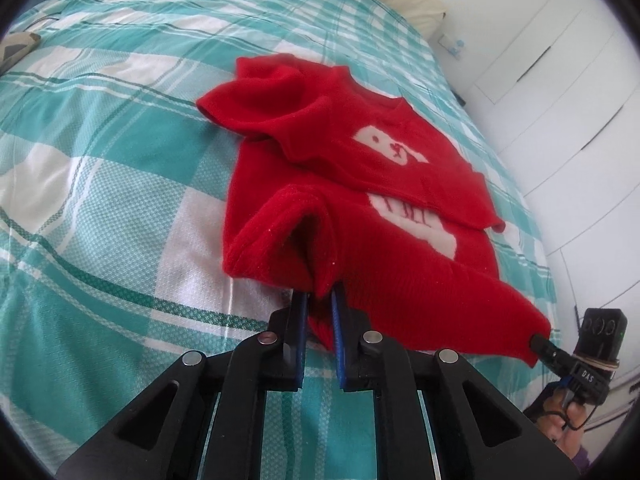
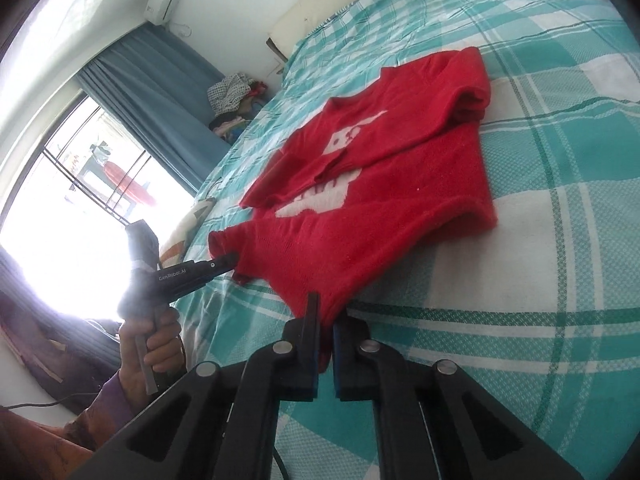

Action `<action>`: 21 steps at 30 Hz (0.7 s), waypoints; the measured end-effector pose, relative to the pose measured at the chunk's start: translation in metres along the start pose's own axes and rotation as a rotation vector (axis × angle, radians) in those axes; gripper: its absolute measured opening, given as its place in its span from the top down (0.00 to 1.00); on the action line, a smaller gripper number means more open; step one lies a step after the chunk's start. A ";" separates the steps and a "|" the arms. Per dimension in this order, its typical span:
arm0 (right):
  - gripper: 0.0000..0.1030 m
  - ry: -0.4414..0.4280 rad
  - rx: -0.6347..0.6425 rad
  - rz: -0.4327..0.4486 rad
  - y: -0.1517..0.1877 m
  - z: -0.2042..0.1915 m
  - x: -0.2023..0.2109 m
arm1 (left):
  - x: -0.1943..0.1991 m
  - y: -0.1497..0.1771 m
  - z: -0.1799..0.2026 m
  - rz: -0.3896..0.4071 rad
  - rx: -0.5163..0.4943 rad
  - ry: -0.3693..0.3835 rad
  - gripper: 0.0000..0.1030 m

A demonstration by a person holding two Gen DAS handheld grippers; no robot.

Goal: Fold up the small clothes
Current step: 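Pull the held hem toward both grippers to unfold the sweater flat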

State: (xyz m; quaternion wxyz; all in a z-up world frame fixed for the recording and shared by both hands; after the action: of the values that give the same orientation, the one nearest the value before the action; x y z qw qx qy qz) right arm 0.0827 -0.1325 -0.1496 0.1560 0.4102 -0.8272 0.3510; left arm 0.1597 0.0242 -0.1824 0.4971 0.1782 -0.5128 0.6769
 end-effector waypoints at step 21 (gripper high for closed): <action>0.95 -0.064 -0.135 0.023 -0.006 0.027 0.010 | 0.002 0.021 0.005 -0.082 -0.020 0.022 0.96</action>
State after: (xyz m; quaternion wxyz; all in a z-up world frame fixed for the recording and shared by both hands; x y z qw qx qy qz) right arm 0.0821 -0.1598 -0.1610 0.1525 0.4003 -0.8582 0.2828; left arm 0.1391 0.0213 -0.1898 0.5318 0.1867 -0.5064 0.6526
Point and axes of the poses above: each gripper's, at about its wrist camera, not at the fingertips, and x roughly against the way its jaws point, z to its right, y to its underside, the point moved 10 cm from there along -x, roughly the way its jaws point, and after that the axes turned 6 degrees about -x, right-handed, at the moved point
